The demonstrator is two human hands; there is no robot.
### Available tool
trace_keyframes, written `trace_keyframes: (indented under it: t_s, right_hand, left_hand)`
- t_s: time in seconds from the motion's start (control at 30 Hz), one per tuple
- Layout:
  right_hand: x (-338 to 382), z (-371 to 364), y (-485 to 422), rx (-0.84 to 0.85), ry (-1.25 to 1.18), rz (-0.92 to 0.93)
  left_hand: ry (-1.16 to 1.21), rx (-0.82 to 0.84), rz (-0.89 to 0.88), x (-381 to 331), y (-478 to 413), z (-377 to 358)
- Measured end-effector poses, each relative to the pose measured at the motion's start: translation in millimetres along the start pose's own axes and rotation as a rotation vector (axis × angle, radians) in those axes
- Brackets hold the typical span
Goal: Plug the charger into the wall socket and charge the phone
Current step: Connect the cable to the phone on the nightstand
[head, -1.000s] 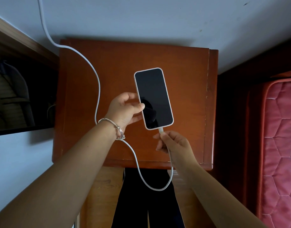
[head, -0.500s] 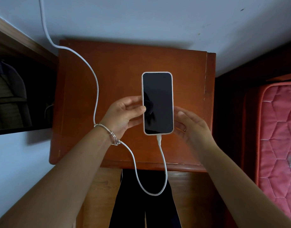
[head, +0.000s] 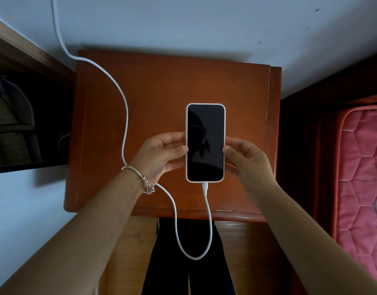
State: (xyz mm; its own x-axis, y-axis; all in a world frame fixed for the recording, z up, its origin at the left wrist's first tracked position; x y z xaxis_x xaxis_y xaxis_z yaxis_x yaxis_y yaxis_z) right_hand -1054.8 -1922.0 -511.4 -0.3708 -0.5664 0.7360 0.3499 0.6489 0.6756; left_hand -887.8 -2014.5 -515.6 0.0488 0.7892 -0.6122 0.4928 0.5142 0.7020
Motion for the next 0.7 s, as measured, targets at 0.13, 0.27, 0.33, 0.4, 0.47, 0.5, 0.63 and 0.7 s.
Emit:
trace_keyframes:
  t_s: [0.13,0.27,0.33,0.4,0.47,0.5,0.63,0.7]
  right_hand:
    - [-0.7,0.4,-0.8,0.002,-0.007,0.002]
    - [-2.4,0.8,-2.7,0.009,-0.017,-0.008]
    - [-2.8,1.6,-3.4,0.008,-0.014,-0.007]
    - [-2.9,2.2,-4.0,0.007,-0.011,-0.008]
    - [-2.8,2.5,-4.5,0.005,-0.011,-0.011]
    - [-2.6,2.8,-4.7,0.003,-0.011,-0.014]
    - [-2.1,4.8,-6.4,-0.021,0.010,-0.029]
    - [-1.9,5.7,-7.9,-0.044,0.049,-0.030]
  left_hand:
    - [0.017,-0.002,0.007,2.1,0.1,-0.1]
    - [0.020,-0.015,0.017,3.6,-1.1,0.2]
    - [0.012,-0.017,0.021,3.4,-2.0,0.0]
    - [0.007,-0.020,0.022,3.1,-2.5,-1.0]
    - [0.009,-0.023,0.024,3.0,-3.0,-2.1]
    - [0.012,-0.026,0.026,3.0,-3.2,-2.5]
    - [0.001,-0.034,0.031,2.4,-4.5,-3.6]
    - [-0.018,-0.046,0.027,2.0,-5.5,-3.5]
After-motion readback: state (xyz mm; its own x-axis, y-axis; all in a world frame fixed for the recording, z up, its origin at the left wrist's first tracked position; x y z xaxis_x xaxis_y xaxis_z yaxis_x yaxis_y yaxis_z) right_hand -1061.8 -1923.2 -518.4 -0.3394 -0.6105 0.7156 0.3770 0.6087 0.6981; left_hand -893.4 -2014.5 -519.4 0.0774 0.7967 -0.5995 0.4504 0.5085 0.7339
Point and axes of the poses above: each hand's wrist, its own y-axis away from the middle knuckle, its own z-axis out of the back of the hand, x = y × z, the point moved 7 cm from there along -y, towards the middle knuckle, and after that the axes turned 3 degrees about y, right-handed, at the moved point
